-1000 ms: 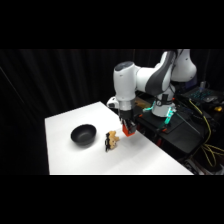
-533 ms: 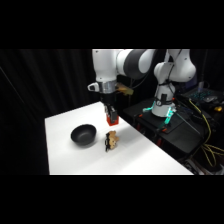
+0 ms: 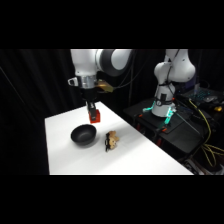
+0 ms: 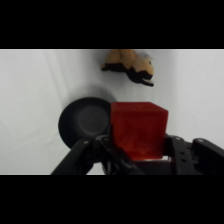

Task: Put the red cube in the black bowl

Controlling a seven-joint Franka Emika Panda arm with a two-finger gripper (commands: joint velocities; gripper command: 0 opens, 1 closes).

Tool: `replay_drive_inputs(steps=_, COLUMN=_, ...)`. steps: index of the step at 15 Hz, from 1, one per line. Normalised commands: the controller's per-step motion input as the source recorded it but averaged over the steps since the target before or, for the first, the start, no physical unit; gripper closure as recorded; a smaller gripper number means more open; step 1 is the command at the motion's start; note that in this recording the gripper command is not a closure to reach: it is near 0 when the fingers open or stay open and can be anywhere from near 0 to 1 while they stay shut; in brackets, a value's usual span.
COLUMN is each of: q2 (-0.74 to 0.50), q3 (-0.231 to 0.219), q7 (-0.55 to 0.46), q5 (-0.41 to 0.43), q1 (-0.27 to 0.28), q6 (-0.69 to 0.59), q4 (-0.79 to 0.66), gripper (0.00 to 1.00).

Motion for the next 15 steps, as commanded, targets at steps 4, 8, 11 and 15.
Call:
replay_drive_inputs(steps=4, q2=0.38, q3=-0.056, q7=-0.21, q5=0.0, q1=-0.119, q6=-0.15, q4=0.53, gripper=1.0)
replay_drive_inputs(steps=8, q2=0.33, q3=0.019, q7=-0.23, q5=0.134, q1=-0.112, q6=-0.08, q4=0.38, gripper=1.0)
replay_drive_inputs(steps=11, q2=0.31, q3=0.073, q7=-0.22, q5=0.2, q1=-0.102, q6=0.01, q4=0.29, gripper=1.0)
replay_drive_inputs(steps=15, q2=0.21, q3=0.09, q7=-0.23, q5=0.194, q1=-0.132, q6=0.05, q4=0.23, gripper=1.0)
